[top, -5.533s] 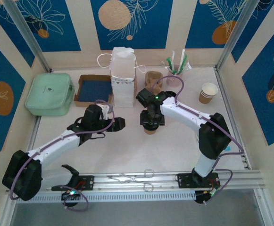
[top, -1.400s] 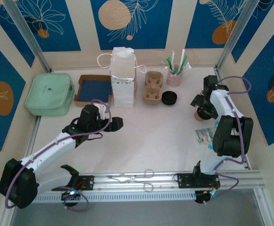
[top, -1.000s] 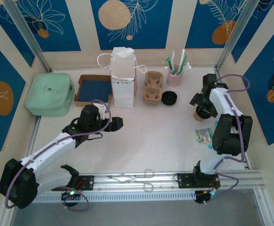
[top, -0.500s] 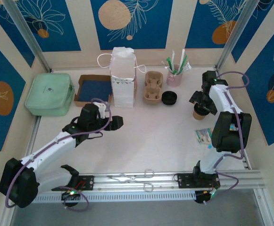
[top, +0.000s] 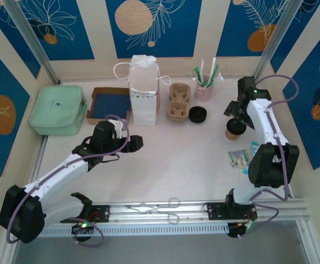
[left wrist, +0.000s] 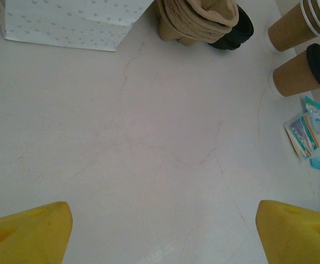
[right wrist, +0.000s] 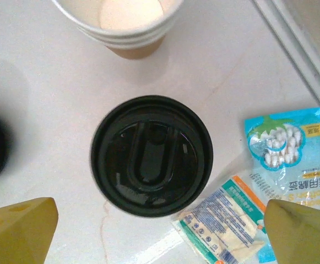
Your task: Pack the takeout coffee
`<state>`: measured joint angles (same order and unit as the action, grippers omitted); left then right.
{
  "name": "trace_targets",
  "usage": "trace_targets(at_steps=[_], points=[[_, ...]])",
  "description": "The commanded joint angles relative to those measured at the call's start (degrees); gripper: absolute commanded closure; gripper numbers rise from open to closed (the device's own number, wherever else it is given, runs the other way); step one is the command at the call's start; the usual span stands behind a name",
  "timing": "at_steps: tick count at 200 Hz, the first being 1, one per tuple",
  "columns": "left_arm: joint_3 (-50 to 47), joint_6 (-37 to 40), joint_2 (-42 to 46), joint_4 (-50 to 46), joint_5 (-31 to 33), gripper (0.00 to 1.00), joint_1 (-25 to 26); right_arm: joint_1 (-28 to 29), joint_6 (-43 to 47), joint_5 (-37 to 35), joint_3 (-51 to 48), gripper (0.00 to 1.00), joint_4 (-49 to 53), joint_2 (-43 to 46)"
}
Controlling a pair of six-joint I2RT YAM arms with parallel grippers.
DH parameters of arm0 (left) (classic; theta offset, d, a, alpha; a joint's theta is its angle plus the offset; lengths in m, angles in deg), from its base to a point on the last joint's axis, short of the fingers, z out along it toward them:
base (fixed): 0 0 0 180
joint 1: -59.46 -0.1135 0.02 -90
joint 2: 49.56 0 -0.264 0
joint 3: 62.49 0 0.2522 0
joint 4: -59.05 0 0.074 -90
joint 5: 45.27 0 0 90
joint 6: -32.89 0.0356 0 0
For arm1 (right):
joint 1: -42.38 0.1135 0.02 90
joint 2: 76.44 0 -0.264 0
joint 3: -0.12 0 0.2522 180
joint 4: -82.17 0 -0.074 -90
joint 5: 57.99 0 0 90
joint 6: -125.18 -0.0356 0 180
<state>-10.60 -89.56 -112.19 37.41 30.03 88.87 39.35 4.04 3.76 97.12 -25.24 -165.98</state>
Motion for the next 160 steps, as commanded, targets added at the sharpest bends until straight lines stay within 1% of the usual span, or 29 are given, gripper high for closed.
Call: trace_targets(at_steps=[1,13,44,64,77,96,110,131,142,160], points=[[1.6,0.7,1.1,0.0,0.2,0.13,-0.8,2.2,0.8,0.6,2.9,0.05,1.9,4.3],[1.6,0.5,1.0,0.3,0.2,0.13,-0.8,3.6,1.2,4.1,3.3,0.05,0.9,5.7],[1.2,-0.6,1.2,1.5,-0.7,0.14,-1.0,6.5,1.8,19.7,2.7,0.10,-4.5,7.4],[0.6,-1.9,1.7,2.8,-2.1,0.14,-1.5,9.0,1.0,27.5,1.9,0.13,-8.1,6.3],[0.2,-2.9,2.1,3.8,-3.2,0.14,-2.1,10.5,0.6,31.3,2.0,0.16,-9.8,4.1],[-1.3,-6.0,2.5,6.5,-6.3,0.14,-4.1,12.6,0.1,32.9,3.3,0.22,-10.7,-0.4],[-3.2,-9.2,2.7,9.2,-9.4,0.14,-6.7,13.4,-0.1,33.9,4.7,0.32,-11.1,-3.9],[-6.6,-13.2,3.2,12.8,-12.6,0.15,-11.1,13.6,-1.3,36.2,5.9,0.41,-13.0,-8.1],[-8.2,-14.6,3.6,14.1,-13.5,0.15,-12.8,13.7,-1.9,36.5,6.1,0.44,-14.1,-9.9],[-10.0,-15.7,4.1,15.1,-14.2,0.15,-14.4,13.6,-2.7,37.1,6.7,0.45,-15.4,-12.8]])
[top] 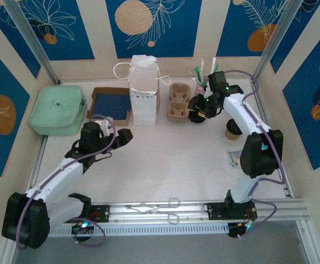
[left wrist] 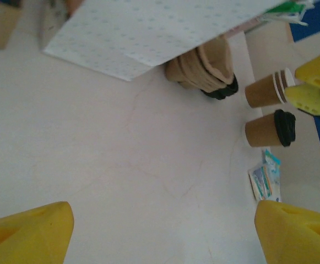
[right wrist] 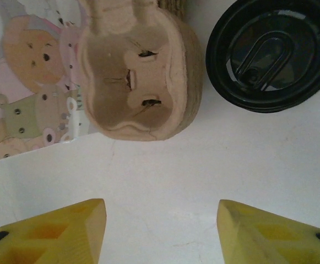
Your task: Pack the takeout coffee
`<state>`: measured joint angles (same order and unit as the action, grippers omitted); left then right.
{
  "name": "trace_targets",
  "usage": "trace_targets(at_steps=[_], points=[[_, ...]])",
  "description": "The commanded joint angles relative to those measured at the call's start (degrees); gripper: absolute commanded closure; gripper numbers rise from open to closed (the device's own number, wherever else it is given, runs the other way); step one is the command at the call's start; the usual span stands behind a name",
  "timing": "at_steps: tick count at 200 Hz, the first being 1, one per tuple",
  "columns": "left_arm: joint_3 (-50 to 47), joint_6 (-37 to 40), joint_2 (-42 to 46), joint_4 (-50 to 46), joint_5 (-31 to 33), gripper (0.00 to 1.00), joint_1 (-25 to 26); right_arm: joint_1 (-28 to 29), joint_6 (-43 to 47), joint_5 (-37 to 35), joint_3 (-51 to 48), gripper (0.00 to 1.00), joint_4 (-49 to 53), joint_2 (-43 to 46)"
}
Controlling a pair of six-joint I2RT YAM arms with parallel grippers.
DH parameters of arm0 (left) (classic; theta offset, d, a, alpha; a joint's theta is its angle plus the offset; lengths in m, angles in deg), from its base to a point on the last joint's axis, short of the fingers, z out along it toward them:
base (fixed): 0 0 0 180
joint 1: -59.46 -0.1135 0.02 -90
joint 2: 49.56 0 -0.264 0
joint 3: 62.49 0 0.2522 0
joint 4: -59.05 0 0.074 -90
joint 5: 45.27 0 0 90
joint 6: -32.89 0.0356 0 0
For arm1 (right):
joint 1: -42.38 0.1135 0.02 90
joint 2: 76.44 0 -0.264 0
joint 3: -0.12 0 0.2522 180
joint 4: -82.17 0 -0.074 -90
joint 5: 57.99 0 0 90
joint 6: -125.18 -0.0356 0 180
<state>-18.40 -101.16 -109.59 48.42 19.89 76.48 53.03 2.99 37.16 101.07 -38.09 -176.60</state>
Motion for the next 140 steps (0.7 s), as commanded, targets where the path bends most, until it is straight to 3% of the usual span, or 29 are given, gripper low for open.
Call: trace_targets(at_steps=[1,140], points=[[-2.3,-4.1,1.5,4.1,-4.1,0.15,-2.0,-0.1,-1.7,3.7,2.7,0.46,-2.7,-2.4],[-4.2,-3.5,2.8,3.6,-4.4,0.14,-3.8,1.2,-3.8,2.2,7.5,0.56,-4.1,-13.9]])
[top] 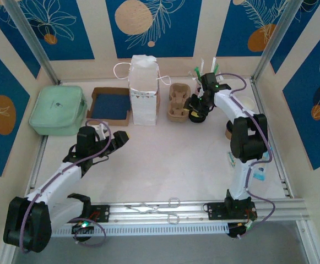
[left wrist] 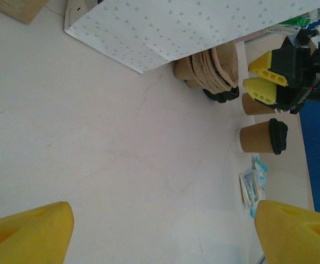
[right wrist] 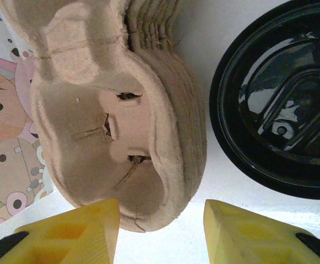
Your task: Pack the takeout coffee
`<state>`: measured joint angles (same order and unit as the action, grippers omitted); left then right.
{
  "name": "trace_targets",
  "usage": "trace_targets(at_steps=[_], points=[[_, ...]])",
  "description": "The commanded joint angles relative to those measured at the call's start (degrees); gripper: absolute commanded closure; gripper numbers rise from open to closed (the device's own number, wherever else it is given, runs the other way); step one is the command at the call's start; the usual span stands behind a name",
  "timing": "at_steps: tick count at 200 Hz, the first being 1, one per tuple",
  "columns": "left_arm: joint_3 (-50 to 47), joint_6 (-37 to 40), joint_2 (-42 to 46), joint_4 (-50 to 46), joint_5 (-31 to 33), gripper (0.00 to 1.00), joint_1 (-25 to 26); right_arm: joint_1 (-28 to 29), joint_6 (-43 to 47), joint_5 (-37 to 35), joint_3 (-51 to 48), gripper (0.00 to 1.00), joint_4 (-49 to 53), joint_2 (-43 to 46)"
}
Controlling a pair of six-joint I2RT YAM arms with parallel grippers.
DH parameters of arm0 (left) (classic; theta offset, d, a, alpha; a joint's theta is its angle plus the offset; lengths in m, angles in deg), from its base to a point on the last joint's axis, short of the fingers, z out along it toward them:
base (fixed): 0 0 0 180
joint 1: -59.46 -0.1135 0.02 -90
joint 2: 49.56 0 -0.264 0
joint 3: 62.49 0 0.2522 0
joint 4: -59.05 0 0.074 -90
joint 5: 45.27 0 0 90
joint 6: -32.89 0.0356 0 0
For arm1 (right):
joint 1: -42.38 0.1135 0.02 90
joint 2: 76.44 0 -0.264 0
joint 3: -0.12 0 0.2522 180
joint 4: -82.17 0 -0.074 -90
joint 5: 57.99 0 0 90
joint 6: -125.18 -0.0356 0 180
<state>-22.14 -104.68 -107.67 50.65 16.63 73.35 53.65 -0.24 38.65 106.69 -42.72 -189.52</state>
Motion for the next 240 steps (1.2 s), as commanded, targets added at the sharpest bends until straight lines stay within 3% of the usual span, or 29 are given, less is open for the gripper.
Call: trace_targets(at_steps=[1,240], points=[[-0.5,0.0,0.9,1.4,-1.2,0.14,-0.7,0.6,-0.5,0.7,1.9,0.56,0.5,-1.0],[-0.3,0.7,1.4,0.5,-1.4,0.15,-1.4,1.2,-1.2,2.7,3.9,0.61,-0.3,-4.8]])
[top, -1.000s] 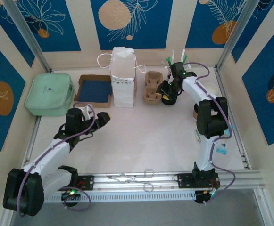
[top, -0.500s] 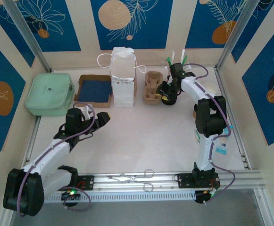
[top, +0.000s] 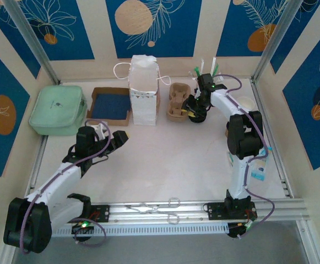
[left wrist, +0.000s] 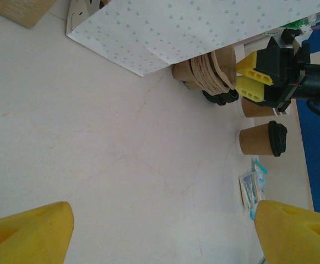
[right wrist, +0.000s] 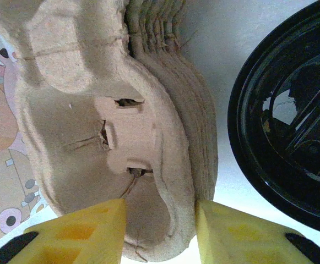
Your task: Pack the takeout coffee
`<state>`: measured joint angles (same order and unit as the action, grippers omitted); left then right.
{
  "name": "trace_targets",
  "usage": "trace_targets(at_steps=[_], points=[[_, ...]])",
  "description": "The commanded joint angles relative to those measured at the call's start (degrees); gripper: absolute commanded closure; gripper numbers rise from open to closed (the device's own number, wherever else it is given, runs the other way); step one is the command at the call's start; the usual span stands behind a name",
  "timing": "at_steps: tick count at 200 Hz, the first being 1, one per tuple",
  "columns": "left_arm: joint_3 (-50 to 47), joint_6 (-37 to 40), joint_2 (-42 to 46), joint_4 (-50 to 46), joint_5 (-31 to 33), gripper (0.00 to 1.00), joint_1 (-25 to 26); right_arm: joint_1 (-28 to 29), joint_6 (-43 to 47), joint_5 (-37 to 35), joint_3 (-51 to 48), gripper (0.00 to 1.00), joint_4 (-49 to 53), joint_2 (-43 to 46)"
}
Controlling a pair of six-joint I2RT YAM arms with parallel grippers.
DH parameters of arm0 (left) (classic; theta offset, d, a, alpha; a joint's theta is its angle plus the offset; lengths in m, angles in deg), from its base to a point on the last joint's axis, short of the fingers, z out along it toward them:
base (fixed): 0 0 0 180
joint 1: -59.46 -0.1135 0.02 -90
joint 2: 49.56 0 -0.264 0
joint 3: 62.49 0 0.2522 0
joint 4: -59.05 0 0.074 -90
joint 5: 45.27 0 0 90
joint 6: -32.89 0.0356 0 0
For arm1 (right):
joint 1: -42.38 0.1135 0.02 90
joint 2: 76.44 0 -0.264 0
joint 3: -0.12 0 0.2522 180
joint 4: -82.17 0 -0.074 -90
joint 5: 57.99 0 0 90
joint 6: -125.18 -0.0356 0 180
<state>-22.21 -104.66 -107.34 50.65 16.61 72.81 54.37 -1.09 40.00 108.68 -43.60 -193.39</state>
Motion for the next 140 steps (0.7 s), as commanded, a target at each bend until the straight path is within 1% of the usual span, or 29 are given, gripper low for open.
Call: trace_targets(at_steps=[1,19,48,74,140], points=[[-0.3,0.6,1.1,0.5,-1.3,0.15,-0.9,0.5,-0.4,1.3,2.0,0.61,0.6,-0.9],[-0.3,0.7,1.2,0.5,-1.4,0.15,-0.9,0.5,-0.5,1.5,1.8,0.62,0.5,-1.0],[-0.4,0.8,1.6,0.2,-1.3,0.15,-1.1,0.4,-0.8,2.0,1.6,0.67,0.2,-0.7],[-0.7,0.8,1.9,0.2,-1.4,0.15,-1.1,0.4,-1.1,2.8,1.5,0.73,-0.1,-0.6],[-0.9,0.8,2.2,0.3,-1.4,0.15,-1.3,0.3,-1.6,3.8,0.4,0.84,-1.7,1.2]])
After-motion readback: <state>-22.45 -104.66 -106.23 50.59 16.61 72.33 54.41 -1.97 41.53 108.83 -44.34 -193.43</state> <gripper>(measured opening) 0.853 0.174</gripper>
